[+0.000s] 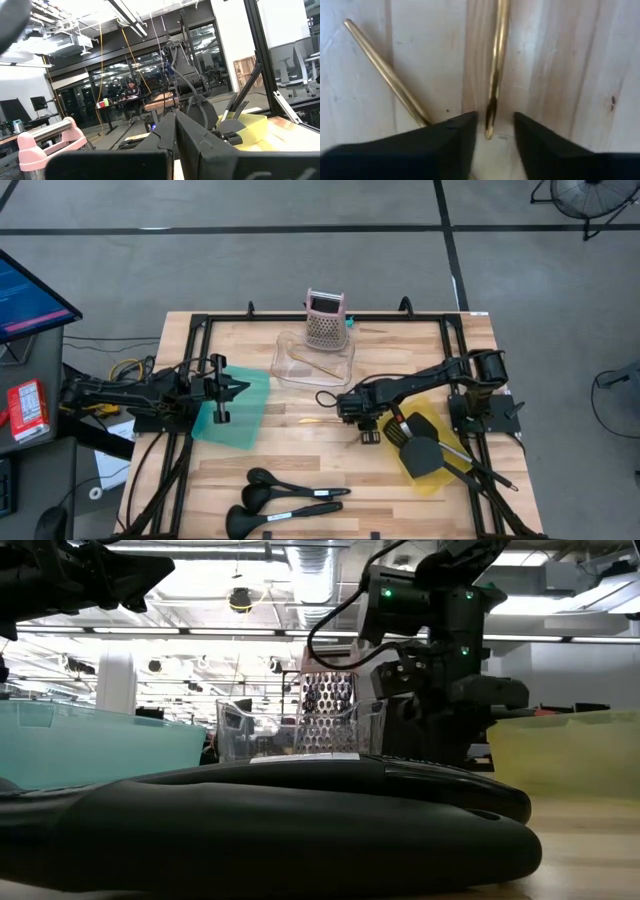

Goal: Pick & Place Kitchen Items
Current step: Put the gold knife into the transparent bin

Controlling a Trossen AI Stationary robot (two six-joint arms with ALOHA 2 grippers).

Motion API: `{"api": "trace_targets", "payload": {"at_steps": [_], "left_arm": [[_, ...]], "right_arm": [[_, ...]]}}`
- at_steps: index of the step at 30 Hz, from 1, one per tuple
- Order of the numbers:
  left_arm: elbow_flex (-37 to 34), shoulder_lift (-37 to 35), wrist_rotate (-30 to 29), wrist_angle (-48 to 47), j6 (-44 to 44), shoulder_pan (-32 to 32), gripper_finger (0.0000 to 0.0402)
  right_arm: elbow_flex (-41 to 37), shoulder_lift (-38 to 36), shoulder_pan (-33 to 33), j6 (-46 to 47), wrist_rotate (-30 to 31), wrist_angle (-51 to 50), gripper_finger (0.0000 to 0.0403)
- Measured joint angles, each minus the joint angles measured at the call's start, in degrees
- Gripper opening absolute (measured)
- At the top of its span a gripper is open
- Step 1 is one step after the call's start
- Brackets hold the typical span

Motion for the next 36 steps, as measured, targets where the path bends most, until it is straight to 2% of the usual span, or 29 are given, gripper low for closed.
{"api": "trace_targets", "payload": {"at_steps": [3, 5, 9, 12, 18, 31, 36], "left_arm": [[0.02, 0.0, 0.0, 0.0, 0.0, 0.02, 0.0002], [0.02, 0.0, 0.0, 0.0, 0.0, 0.01, 0.0002], [0.01, 0.0, 0.0, 0.05, 0.0, 0.01, 0.0002], [0.01, 0.01, 0.0, 0.08, 0.0, 0.01, 0.0002], [0.02, 0.02, 0.0, 0.15, 0.0, 0.0, 0.0002], [0.0, 0.02, 0.0, 0.42, 0.0, 0.02, 0.0002], [0.0, 0.02, 0.0, 0.52, 0.0, 0.02, 0.0002]], "right_arm": [[-0.36, 0.0, -0.27, 0.02, 0.02, 0.63, 0.0031], [-0.85, -0.04, -0.29, 0.46, 0.14, 1.27, 0.0013], [-0.98, 0.02, -0.07, 1.57, 1.0, 1.55, 0.0023], [-0.96, 0.02, 0.06, 1.61, 1.26, 1.52, 0.0008], [-0.71, -2.32, 0.97, 2.81, 1.75, 0.98, 0.0005], [-0.44, -17.26, 2.22, 5.82, -0.23, 0.92, 0.0002], [-0.42, -24.97, 2.56, 6.65, -3.54, 5.47, 0.0002]]}}
